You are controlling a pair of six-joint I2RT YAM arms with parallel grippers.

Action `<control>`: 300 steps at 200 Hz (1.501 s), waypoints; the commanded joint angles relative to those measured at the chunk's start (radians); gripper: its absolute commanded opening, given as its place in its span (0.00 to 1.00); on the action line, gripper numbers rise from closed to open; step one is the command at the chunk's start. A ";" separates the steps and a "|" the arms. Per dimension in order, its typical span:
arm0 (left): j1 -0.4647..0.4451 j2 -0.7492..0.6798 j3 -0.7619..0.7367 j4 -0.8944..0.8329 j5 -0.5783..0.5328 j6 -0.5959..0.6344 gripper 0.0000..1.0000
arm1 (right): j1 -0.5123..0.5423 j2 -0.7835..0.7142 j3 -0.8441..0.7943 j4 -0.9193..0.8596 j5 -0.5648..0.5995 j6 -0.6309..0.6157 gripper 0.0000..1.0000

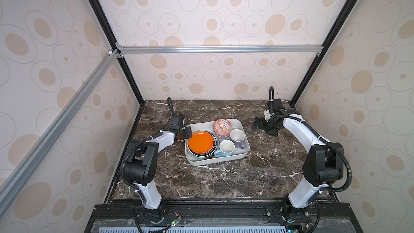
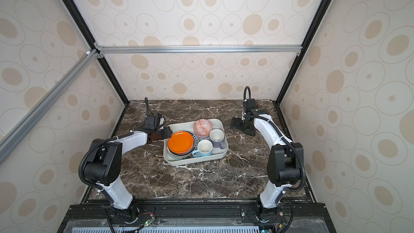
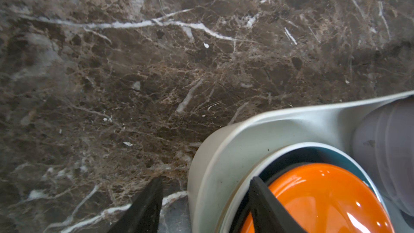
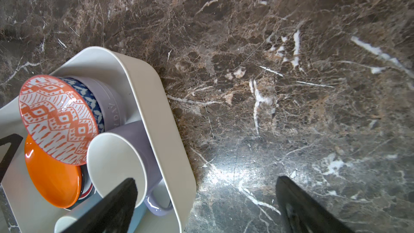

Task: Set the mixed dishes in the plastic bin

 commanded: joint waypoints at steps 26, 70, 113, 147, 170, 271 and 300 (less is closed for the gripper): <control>0.001 0.055 0.095 -0.032 -0.018 0.020 0.50 | 0.004 -0.058 -0.039 -0.013 0.025 0.002 1.00; 0.001 0.121 0.180 -0.057 -0.039 0.041 0.48 | 0.004 -0.051 -0.037 -0.028 0.023 0.002 1.00; 0.003 0.185 0.259 -0.075 -0.042 0.060 0.47 | 0.004 -0.041 -0.029 -0.037 0.021 -0.004 1.00; 0.004 0.234 0.327 -0.083 -0.044 0.069 0.47 | 0.004 -0.018 0.000 -0.048 0.023 -0.014 1.00; 0.005 0.270 0.375 -0.094 -0.043 0.074 0.47 | 0.004 0.004 0.024 -0.060 0.026 -0.019 1.00; 0.010 0.362 0.535 -0.163 -0.014 0.076 0.50 | -0.001 0.056 0.104 -0.095 0.037 -0.050 1.00; 0.010 0.343 0.528 -0.176 -0.010 0.082 0.51 | -0.001 0.056 0.117 -0.099 0.038 -0.057 1.00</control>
